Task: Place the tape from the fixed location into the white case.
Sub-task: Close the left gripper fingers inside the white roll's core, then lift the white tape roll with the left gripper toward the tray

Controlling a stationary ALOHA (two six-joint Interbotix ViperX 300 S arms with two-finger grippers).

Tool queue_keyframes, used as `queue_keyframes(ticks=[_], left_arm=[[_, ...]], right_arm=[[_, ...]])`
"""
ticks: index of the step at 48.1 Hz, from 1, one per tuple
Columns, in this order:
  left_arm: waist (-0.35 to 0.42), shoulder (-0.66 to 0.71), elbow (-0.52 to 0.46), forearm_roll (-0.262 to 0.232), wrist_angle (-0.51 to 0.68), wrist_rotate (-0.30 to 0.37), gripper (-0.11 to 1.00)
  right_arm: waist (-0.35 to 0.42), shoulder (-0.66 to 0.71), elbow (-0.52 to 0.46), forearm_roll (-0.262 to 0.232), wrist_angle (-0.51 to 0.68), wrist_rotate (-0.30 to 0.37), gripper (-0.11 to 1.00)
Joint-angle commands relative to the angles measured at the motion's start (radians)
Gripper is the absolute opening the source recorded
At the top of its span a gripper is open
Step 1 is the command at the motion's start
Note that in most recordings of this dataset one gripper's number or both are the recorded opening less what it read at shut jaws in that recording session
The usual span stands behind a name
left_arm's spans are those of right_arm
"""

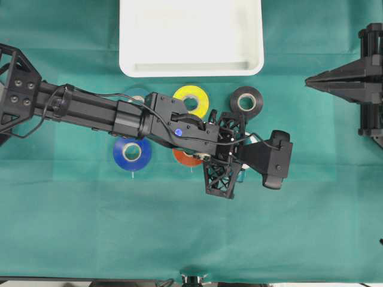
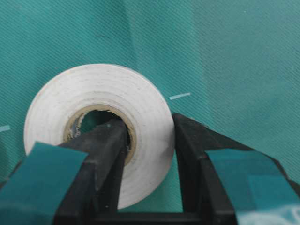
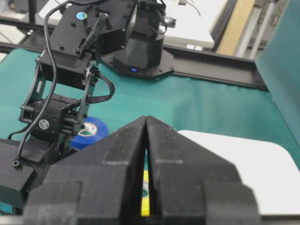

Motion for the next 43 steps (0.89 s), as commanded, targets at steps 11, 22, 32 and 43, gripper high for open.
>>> queue_keyframes(ticks=[11, 22, 32, 43], left_arm=[[0.000, -0.038, -0.025, 0.005, -0.003, 0.002, 0.26], [-0.002, -0.041, -0.034, 0.005, -0.002, 0.002, 0.26], [-0.008, -0.061, -0.058, 0.006, 0.021, 0.003, 0.26], [-0.009, -0.129, -0.066, 0.006, 0.075, 0.000, 0.26]], right_arm=[[-0.002, 0.006, -0.025, -0.003, -0.003, 0.002, 0.00], [-0.002, 0.006, -0.025, -0.002, -0.003, 0.002, 0.00], [-0.002, 0.006, -0.025, -0.002, -0.003, 0.002, 0.00], [-0.002, 0.006, -0.025, -0.002, -0.003, 0.002, 0.00]])
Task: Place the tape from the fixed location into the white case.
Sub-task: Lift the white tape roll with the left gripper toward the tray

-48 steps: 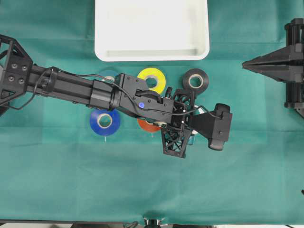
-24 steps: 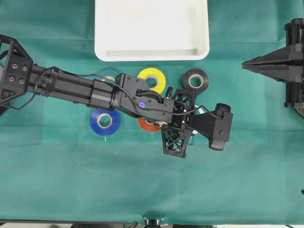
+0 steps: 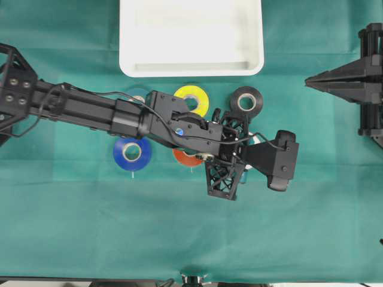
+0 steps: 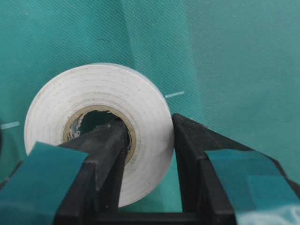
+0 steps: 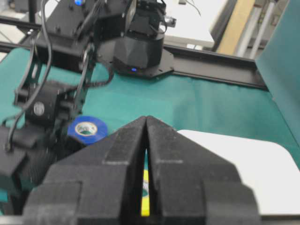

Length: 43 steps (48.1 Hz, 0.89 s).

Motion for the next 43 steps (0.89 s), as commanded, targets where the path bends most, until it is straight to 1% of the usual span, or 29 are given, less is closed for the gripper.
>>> queue_keyframes(ticks=[1, 9, 17, 34, 43], left_arm=[[-0.005, -0.095, -0.029, 0.003, 0.018, -0.002, 0.26], [-0.005, -0.161, -0.035, 0.003, 0.055, -0.002, 0.26], [-0.006, -0.201, -0.061, 0.003, 0.135, -0.002, 0.26], [-0.011, -0.219, -0.196, 0.003, 0.305, -0.003, 0.26], [-0.012, -0.233, -0.265, 0.003, 0.364, -0.003, 0.26]], right_arm=[[-0.002, 0.006, -0.025, 0.000, -0.005, 0.002, 0.00], [-0.002, 0.006, -0.025, 0.000, -0.002, 0.000, 0.00], [-0.002, 0.006, -0.026, 0.000, 0.000, 0.000, 0.00], [-0.002, 0.006, -0.026, 0.000, 0.002, 0.000, 0.00], [-0.002, 0.006, -0.025, 0.000, 0.003, 0.000, 0.00]])
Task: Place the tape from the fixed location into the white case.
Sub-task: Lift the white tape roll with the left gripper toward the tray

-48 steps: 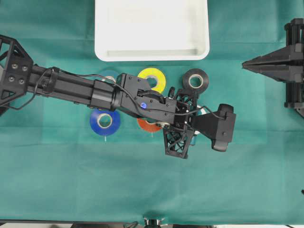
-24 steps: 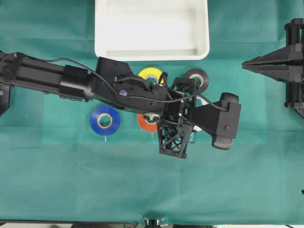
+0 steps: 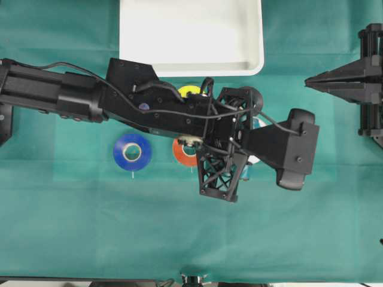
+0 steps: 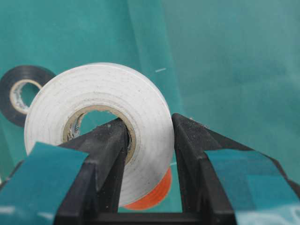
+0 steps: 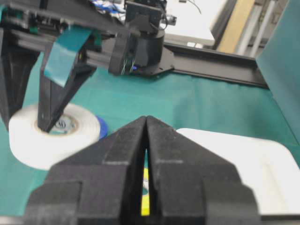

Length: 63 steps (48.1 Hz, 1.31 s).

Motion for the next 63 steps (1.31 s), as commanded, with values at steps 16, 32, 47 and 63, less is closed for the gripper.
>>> queue_keyframes(ticks=[16, 32, 47, 63], left_arm=[[-0.005, -0.112, -0.104, 0.006, 0.074, -0.003, 0.26], [-0.005, -0.117, -0.092, 0.006, 0.069, -0.003, 0.26], [0.000, -0.117, -0.092, 0.006, 0.063, -0.005, 0.26], [0.005, -0.115, -0.091, 0.006, 0.054, -0.003, 0.26]], right_arm=[[-0.003, 0.005, -0.025, 0.000, -0.005, 0.000, 0.00], [-0.002, 0.005, -0.025, 0.000, -0.005, 0.000, 0.00], [-0.002, 0.005, -0.023, 0.000, -0.005, 0.000, 0.00], [-0.002, 0.005, -0.025, 0.000, -0.003, 0.000, 0.00]])
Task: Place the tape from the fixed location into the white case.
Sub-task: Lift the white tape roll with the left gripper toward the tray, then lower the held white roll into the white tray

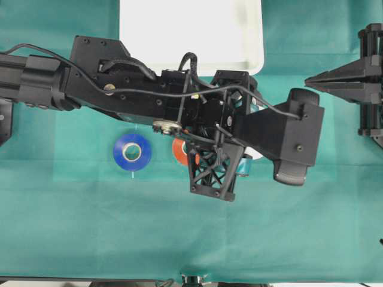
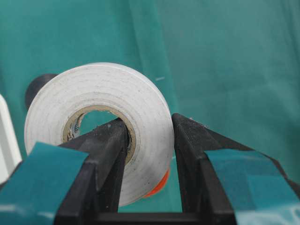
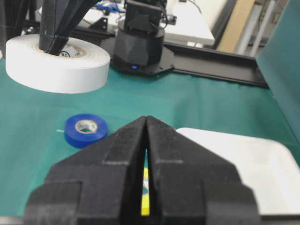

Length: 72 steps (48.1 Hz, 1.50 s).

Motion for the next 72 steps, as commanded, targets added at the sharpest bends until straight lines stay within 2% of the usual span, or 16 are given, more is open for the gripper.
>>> queue_keyframes(ticks=[1, 16, 40, 53, 60, 72], left_arm=[[0.006, -0.051, -0.011, 0.003, -0.014, 0.002, 0.26], [0.032, -0.055, 0.005, 0.006, -0.014, 0.000, 0.26], [0.276, -0.126, 0.133, 0.006, -0.035, 0.000, 0.26], [0.379, -0.153, 0.178, 0.006, -0.037, 0.000, 0.26], [0.405, -0.161, 0.193, 0.006, -0.037, 0.000, 0.26], [0.405, -0.164, 0.198, 0.006, -0.037, -0.002, 0.26]], right_arm=[[0.000, 0.005, -0.026, 0.000, -0.005, 0.000, 0.00], [0.000, 0.005, -0.026, 0.000, -0.005, 0.000, 0.00], [0.000, 0.005, -0.026, 0.000, -0.003, 0.000, 0.00], [0.000, 0.005, -0.026, 0.000, 0.000, -0.002, 0.00], [0.000, 0.005, -0.026, 0.000, 0.002, 0.000, 0.00], [0.000, 0.005, -0.026, -0.002, 0.002, 0.000, 0.00]])
